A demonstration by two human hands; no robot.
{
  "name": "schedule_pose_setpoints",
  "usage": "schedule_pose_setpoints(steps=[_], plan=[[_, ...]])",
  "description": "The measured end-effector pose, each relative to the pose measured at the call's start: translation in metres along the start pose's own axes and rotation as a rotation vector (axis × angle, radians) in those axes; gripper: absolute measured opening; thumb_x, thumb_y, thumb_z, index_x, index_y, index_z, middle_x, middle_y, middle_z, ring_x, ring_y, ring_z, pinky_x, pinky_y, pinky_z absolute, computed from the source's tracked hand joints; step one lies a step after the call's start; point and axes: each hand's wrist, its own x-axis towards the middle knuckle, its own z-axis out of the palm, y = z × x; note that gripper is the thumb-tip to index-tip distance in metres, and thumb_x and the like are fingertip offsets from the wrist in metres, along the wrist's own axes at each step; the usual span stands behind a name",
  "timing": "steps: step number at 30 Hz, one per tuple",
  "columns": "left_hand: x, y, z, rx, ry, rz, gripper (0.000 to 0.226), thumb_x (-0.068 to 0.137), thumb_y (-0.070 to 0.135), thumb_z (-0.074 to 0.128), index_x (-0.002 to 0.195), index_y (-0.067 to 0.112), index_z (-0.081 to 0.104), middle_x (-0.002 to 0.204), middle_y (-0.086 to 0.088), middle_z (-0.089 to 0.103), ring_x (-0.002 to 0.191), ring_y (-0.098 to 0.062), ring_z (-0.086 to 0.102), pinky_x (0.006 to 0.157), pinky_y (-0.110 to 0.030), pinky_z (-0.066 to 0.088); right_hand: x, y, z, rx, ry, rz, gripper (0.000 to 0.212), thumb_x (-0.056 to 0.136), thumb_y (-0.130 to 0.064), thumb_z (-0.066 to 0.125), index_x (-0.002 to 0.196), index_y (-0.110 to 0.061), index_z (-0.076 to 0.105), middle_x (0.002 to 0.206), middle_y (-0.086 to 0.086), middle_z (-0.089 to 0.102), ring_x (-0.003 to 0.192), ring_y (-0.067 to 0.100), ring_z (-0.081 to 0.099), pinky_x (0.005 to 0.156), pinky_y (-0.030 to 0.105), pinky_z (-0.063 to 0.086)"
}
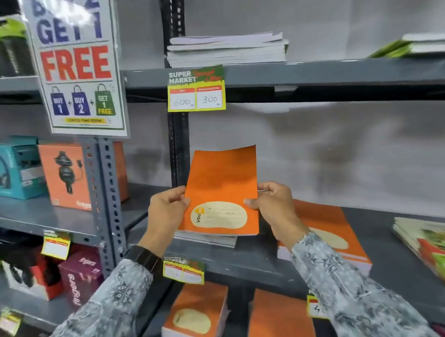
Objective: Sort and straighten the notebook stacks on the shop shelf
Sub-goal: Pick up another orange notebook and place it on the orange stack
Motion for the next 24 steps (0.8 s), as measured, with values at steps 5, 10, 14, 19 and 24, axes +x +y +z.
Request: schedule_pose_setpoints(steps=[5, 10, 14, 19, 24], plan=[[-0.007, 0.006, 0.038, -0.092, -0.132, -0.053, 0.025, 0.096, 0.004, 0.066, 0.108, 0.025, 0.072, 0.086, 0.002, 0.077, 0.077, -0.021, 0.075, 0.074, -0.038, 0.064, 0.003, 0.004, -0.044, 0.008, 0.099, 0.013, 0.025, 0.082, -0.002, 0.081, 0.093, -0.021, 0.07, 0.095, 0.003, 0.08, 0.084, 0.025, 0.078, 0.078, 0.046, 0.065], [-0.024, 0.01, 0.118, -0.073, -0.316, -0.092, 0.023, 0.092, 0.004, 0.07, 0.083, 0.024, 0.075, 0.096, -0.012, 0.08, 0.088, -0.03, 0.078, 0.084, -0.046, 0.064, 0.008, 0.017, -0.128, -0.093, 0.272, 0.08, 0.018, 0.075, 0.001, 0.079, 0.083, -0.015, 0.077, 0.081, 0.004, 0.081, 0.075, 0.027, 0.079, 0.076, 0.05, 0.065], [-0.038, -0.003, 0.169, 0.105, -0.433, 0.02, 0.013, 0.088, 0.011, 0.074, 0.092, 0.02, 0.083, 0.089, -0.004, 0.083, 0.072, -0.013, 0.077, 0.077, -0.035, 0.064, 0.007, 0.031, -0.176, -0.364, 0.328, 0.113, 0.011, 0.068, -0.002, 0.078, 0.061, 0.0, 0.069, 0.057, -0.001, 0.068, 0.053, 0.019, 0.063, 0.055, 0.031, 0.057], [-0.053, -0.011, 0.188, 0.565, -0.385, 0.209, 0.03, 0.09, 0.037, 0.073, 0.116, 0.023, 0.078, 0.107, 0.005, 0.081, 0.079, -0.005, 0.071, 0.078, -0.02, 0.054, -0.003, 0.059, -0.201, -0.503, 0.144, 0.166, 0.021, 0.078, -0.026, 0.078, 0.074, -0.005, 0.074, 0.068, -0.001, 0.078, 0.067, 0.016, 0.076, 0.074, 0.038, 0.064], [-0.07, 0.019, 0.2, 0.629, -0.239, 0.309, 0.027, 0.093, 0.036, 0.069, 0.115, 0.024, 0.079, 0.111, 0.005, 0.08, 0.085, -0.005, 0.065, 0.083, -0.023, 0.051, -0.003, 0.053, -0.235, -0.433, 0.188, -0.016, 0.048, 0.081, -0.029, 0.082, 0.123, -0.013, 0.067, 0.101, 0.001, 0.072, 0.098, 0.021, 0.07, 0.086, 0.032, 0.051]])
